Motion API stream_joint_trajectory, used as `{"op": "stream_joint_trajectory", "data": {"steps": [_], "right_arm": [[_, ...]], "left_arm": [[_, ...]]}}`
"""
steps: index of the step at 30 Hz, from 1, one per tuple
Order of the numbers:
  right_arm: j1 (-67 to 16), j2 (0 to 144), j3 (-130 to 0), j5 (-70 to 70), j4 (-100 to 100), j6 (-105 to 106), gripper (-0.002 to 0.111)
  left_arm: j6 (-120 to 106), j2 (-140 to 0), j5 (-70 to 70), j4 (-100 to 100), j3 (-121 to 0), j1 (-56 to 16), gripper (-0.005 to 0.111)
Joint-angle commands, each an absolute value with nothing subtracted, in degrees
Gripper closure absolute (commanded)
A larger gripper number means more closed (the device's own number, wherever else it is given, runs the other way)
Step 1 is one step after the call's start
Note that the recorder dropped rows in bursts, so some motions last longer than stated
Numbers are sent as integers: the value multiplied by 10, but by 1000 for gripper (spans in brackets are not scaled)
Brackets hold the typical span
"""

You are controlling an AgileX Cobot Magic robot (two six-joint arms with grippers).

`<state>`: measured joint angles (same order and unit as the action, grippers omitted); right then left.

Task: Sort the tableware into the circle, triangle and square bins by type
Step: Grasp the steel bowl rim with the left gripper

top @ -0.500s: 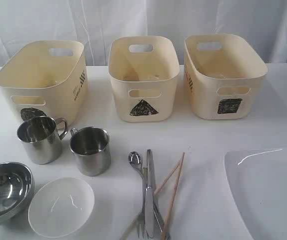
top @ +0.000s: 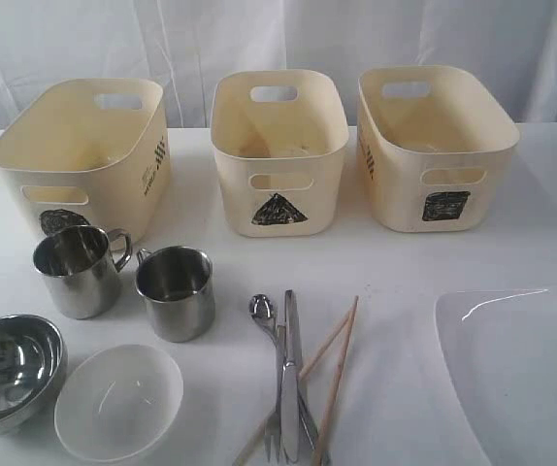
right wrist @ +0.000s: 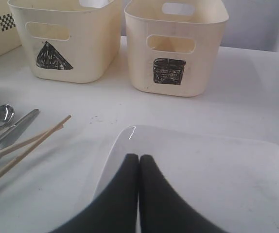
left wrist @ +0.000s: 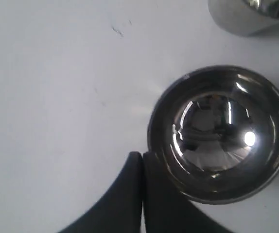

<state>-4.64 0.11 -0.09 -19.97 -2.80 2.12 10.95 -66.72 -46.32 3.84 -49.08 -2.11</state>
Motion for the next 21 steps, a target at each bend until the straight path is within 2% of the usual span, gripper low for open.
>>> {"op": "stream_joint_trajectory", "data": {"steps": [1,2,3,5,8,10,21], "right_arm": [[-49,0,0,-197,-29,19,108],[-49,0,0,-197,-29,19,108],[-49,0,0,-197,-29,19,108],[-49,0,0,-197,-29,19,108],[-49,0,0,-197,-29,19,108],[-49,0,0,-197,-29,19,108],[-49,0,0,-197,-29,19,108]], "left_arm": [[46,-725,-472,-26,-499,-20,103],[31,-727,-467,-29,-499,-20,98],[14,-727,-466,-29,-499,-20,88],[0,-727,-452,-28,-499,-20,58],[0,-727,-408,-27,-493,-20,35],[0,-728,-370,-27,-480,-20,31],[0,-801,-253,0,-399,-20,36]]}}
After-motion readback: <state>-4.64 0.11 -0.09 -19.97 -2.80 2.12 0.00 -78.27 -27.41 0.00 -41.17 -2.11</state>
